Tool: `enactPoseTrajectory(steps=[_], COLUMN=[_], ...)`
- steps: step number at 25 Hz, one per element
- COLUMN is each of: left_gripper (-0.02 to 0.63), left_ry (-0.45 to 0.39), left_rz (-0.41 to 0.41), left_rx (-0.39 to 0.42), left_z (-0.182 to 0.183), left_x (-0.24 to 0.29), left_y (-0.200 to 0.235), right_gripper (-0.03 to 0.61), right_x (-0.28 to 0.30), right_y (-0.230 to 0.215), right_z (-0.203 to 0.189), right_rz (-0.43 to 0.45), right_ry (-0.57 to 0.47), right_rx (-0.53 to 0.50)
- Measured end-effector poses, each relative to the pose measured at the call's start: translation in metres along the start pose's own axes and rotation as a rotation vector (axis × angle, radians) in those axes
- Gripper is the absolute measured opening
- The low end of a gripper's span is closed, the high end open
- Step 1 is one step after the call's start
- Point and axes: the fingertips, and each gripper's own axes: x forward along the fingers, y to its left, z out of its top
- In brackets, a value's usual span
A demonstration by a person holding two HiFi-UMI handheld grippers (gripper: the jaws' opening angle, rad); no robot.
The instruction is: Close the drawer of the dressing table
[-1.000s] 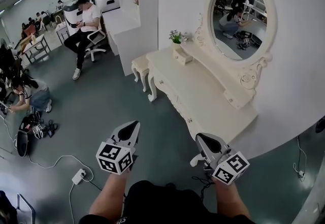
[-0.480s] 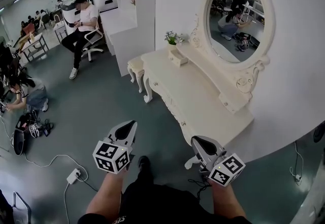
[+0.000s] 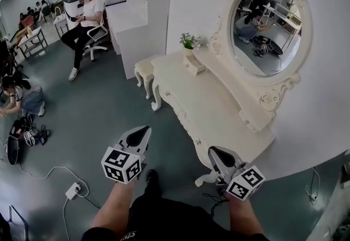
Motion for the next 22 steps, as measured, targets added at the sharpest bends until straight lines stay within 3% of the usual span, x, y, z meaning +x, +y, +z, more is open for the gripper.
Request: enactPoseTrajectory(steps=[9,12,15,22], left_gripper=[0.005,0.005,0.005,0.005], left_ry=[-0.019,0.005,0.002,0.005], left_rz=[-0.048,-0.022,-0.012,-0.034], left_rx=[0.016,0.063,0.051,0.03], left_z=[0.035,0.043,0.051,0.056], left_x=[0.05,0.064,0.071,0.088], left_y=[0.101,0.14,0.178,0.217], right_gripper=[0.012,0.011,0.011,0.011], right_x=[0.121,0.162,0.196,0.237], right_y=[-0.024,-0.03,-0.034,-0.043], right_z=[0.024,0.035,0.046,0.048], right_rz=[0.001,-0.01,-0.02,-0.04], right_ry=[0.018,0.013,0.001,0.018], right_rx=[-0.005,-0.013,-0.016,-0.021])
